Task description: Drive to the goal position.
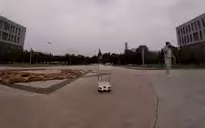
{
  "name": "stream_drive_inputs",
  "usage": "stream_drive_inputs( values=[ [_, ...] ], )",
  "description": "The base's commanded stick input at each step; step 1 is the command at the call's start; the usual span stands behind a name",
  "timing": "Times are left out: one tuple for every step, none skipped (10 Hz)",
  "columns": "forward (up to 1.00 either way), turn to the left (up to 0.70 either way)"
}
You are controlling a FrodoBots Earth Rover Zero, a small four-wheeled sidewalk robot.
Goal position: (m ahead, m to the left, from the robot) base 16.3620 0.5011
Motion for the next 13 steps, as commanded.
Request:
stream_drive_inputs(
  values=[
    [1.0,0.0],
    [1.0,0.0],
    [1.0,0.0],
    [1.0,0.0],
    [1.0,0.0],
    [1.0,0.0],
    [1.0,0.0],
    [1.0,0.0],
    [1.0,0.0],
    [1.0,0.0],
    [1.0,0.0],
    [1.0,0.0],
    [1.0,0.0]
  ],
)
